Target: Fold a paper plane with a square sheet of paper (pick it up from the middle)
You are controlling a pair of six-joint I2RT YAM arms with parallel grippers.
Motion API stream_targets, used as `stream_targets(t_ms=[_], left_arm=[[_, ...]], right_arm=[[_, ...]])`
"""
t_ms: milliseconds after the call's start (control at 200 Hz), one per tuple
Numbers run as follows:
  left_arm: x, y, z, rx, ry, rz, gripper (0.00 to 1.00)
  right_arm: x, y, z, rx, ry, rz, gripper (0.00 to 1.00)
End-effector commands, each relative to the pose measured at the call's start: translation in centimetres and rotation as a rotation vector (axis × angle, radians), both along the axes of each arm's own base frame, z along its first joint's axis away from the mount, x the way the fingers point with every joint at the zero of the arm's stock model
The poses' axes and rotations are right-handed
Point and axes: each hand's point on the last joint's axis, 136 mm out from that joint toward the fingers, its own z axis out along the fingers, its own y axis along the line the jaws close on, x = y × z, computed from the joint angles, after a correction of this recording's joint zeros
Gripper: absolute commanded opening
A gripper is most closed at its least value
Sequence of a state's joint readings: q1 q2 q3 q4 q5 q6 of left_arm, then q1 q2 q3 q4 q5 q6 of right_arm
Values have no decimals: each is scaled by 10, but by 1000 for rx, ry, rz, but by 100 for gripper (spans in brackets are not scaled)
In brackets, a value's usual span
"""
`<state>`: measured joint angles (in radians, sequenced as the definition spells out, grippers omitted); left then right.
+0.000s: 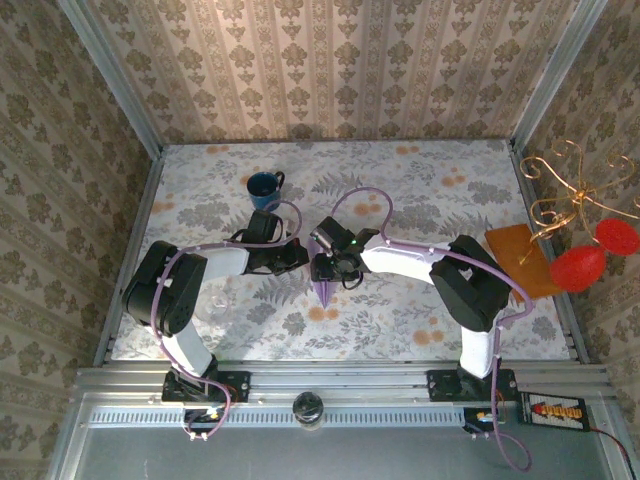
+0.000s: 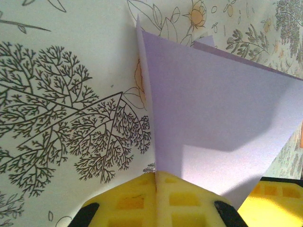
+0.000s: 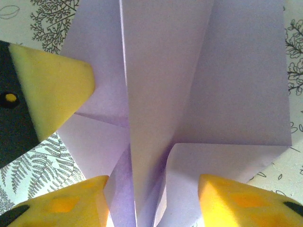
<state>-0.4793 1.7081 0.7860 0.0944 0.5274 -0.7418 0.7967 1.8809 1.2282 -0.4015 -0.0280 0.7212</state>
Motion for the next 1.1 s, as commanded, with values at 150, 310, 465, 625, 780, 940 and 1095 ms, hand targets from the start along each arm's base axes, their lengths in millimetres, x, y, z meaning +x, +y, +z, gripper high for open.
stream_targets(t_ms=[150, 310, 465, 625, 780, 940, 1095], left_arm=[[-1, -2, 2, 7, 9, -3, 1], [-1, -2, 1, 9, 14, -2, 1], [-1, -1, 2, 11, 11, -1, 3], [0, -2, 3, 12, 11, 0, 5], [1, -2, 5, 11, 7, -3, 5], [0, -2, 6, 8, 7, -5, 5], [0, -3, 5, 7, 8, -6, 5]], right_arm=[[-1, -1, -15, -34, 40, -50, 36], [-1, -2, -19, -38, 50, -76, 35], [-1, -3, -23, -43, 60, -91, 32], [-2, -2, -21, -32, 64, -102, 31], [-1, 8, -9, 46, 49, -93, 38], [-3, 7, -5, 32, 54, -98, 39], [-6, 4, -10, -29, 59, -102, 32]])
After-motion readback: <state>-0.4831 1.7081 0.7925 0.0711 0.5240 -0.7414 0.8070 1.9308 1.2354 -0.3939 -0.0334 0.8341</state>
